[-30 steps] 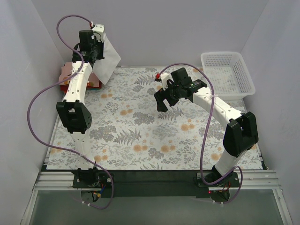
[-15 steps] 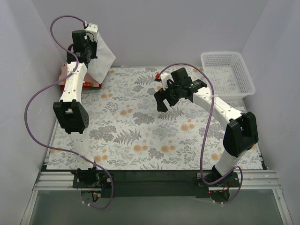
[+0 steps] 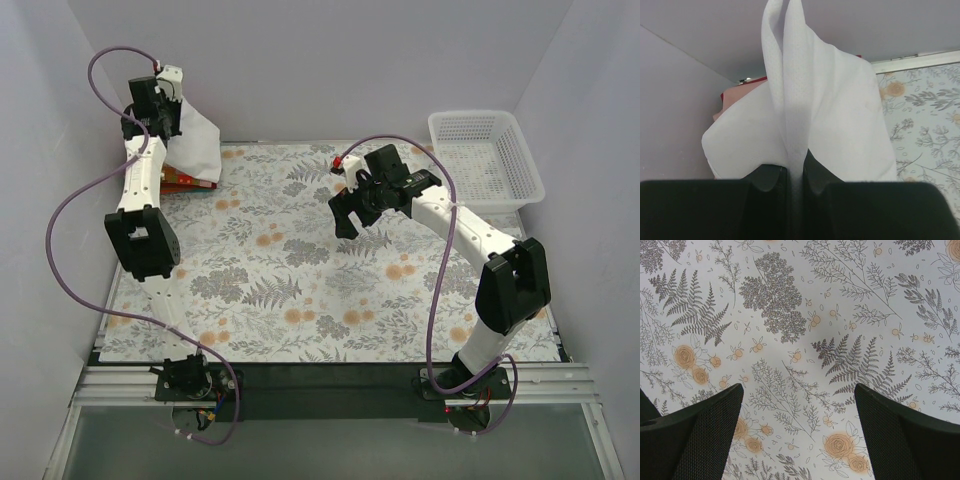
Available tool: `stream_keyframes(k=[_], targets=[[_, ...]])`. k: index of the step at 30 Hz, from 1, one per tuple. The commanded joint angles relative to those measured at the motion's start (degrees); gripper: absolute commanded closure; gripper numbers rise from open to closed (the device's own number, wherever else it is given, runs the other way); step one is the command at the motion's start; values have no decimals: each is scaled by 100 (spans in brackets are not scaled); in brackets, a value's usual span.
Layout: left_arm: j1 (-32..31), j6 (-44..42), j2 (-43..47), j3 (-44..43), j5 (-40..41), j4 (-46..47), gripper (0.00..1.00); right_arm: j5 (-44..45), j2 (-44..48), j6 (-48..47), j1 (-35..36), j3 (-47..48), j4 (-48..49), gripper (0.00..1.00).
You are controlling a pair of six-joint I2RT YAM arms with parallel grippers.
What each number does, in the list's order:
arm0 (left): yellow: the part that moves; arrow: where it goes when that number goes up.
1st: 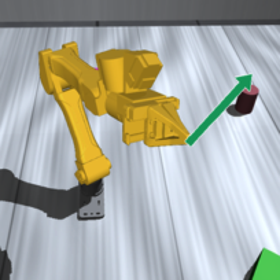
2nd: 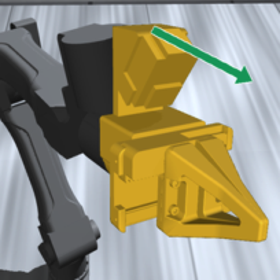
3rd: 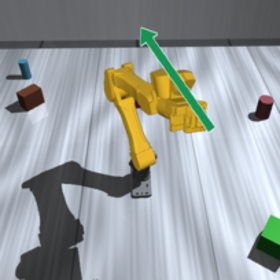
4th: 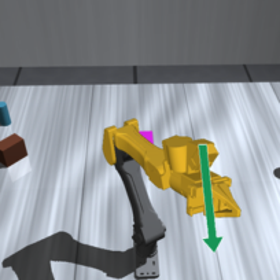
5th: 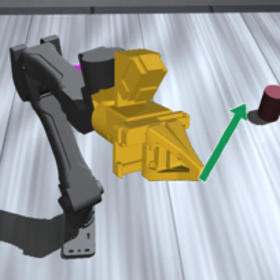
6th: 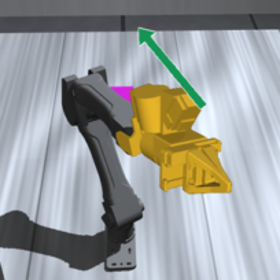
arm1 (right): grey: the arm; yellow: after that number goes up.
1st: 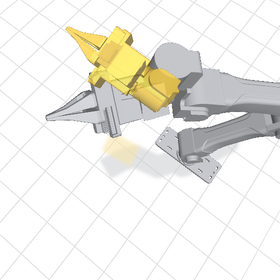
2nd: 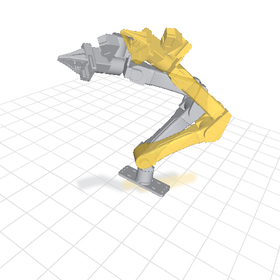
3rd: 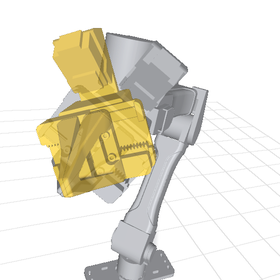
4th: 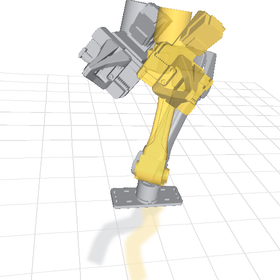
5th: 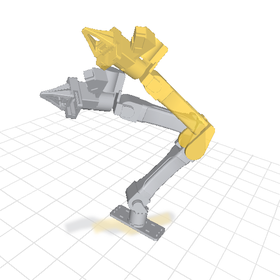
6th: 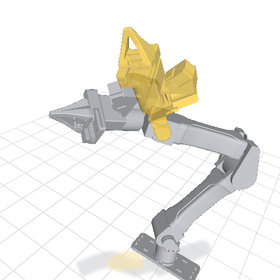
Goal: Fold and stack the t-shirts
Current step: Neatly place the folded tshirt to the corner
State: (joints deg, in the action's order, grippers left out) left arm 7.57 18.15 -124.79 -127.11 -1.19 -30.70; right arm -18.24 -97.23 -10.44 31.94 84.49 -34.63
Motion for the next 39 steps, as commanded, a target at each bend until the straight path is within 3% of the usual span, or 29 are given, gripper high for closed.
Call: stream_keyframes(k=[1, 21, 22, 23, 27, 29, 35, 39], targets=[[121, -347, -27, -130, -145, 204, 100, -153, -103, 68, -13, 138, -79, 2], [877, -1156, -985, -385, -400, 898, 100, -206, -261, 86, -13, 112, -123, 2], [938, -1156, -1003, -385, -356, 1012, 96, -224, -261, 94, -13, 112, -114, 2], [974, -1156, -1029, -376, -338, 1170, 84, -224, -261, 103, -13, 129, -114, 2], [1184, -1077, -1056, -638, -329, 1347, 57, -233, -218, 121, -13, 138, -140, 2], [1246, -893, -881, -692, -425, 1338, 50, -250, -200, 121, -13, 129, -131, 2], [1422, -323, 154, -96, -1146, 1233, 49, -329, -112, 112, -13, 121, -123, 2], [1528, 178, 718, 352, -1822, 768, 60, -452, -33, 112, -30, 59, -123, 2]])
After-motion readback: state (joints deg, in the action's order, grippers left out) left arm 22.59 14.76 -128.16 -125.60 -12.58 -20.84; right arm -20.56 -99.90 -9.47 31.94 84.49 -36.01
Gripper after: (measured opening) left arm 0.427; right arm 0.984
